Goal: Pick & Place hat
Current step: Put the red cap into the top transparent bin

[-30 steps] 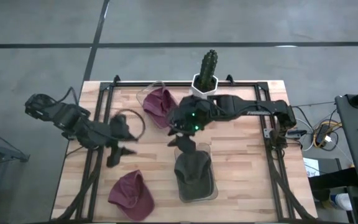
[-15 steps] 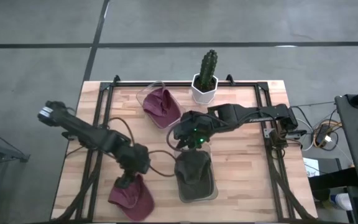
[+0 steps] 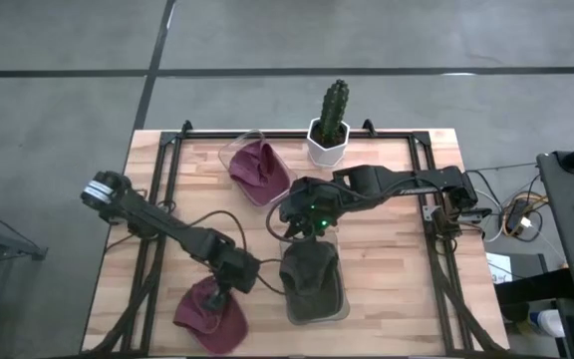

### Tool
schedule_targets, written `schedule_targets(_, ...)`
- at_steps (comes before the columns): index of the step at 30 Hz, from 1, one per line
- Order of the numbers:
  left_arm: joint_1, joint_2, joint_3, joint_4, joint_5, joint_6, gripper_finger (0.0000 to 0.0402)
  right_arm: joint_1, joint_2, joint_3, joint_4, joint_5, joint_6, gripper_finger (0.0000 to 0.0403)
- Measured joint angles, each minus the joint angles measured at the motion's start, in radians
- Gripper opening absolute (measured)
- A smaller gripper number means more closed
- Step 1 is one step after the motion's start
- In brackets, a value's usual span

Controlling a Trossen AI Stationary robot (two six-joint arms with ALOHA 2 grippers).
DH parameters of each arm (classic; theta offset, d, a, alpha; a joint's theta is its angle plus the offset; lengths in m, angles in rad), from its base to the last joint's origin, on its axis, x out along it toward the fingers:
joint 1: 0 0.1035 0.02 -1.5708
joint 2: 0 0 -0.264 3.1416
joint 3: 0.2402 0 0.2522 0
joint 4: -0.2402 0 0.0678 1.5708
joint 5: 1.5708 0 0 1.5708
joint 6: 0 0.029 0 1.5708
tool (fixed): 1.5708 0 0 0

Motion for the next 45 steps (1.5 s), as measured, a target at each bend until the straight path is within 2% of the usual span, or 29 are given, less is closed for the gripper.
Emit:
schedule_targets(5, -0.002, 0.068, -0.009, 0.028, 0.002, 0.027, 0.0222, 0.001, 0.0, 0.0, -0.002, 0.0, 0.0, 0.0226)
schedule_targets(8, -0.002, 0.093, -0.006, 0.026, 0.019, 0.024, 0.0206, 0.0, 0.0, 0.0, -0.002, 0.0, 0.0, 0.0226)
schedule_targets(11, -0.002, 0.094, 0.002, 0.014, 0.012, -0.003, 0.015, 0.001, 0.0, 0.0, -0.002, -0.001, 0.0, 0.0226)
schedule_targets(14, 0.004, 0.076, 0.023, -0.048, -0.029, -0.024, 0.0055, 0.001, 0.0, 0.0, -0.003, -0.001, 0.0, 0.0226)
schedule_targets(16, 0.014, 0.053, 0.039, -0.082, -0.029, -0.035, 0.0018, 0.001, 0.0, 0.0, -0.004, -0.001, 0.0, 0.0226)
schedule_targets(21, 0.052, -0.007, 0.096, -0.265, -0.032, -0.072, 0.0009, -0.002, 0.0, 0.0, -0.009, -0.001, -0.001, 0.0226)
schedule_targets(28, 0.092, -0.128, 0.225, -0.562, -0.144, -0.054, 0.0006, -0.006, 0.0, 0.0, -0.011, 0.023, -0.004, 0.0226)
schedule_targets(34, 0.106, -0.215, 0.358, -0.728, -0.285, -0.096, 0.0006, -0.013, 0.0, 0.0, 0.005, 0.11, -0.019, 0.0226)
schedule_targets(40, 0.113, -0.249, 0.543, -0.859, -0.444, -0.14, 0.0006, -0.025, 0.0, 0.0, -0.006, 0.142, -0.043, 0.0226)
schedule_targets(45, 0.116, -0.243, 0.694, -0.921, -0.527, -0.161, 0.0006, -0.03, -0.002, 0.0, 0.106, 0.159, -0.065, 0.0226)
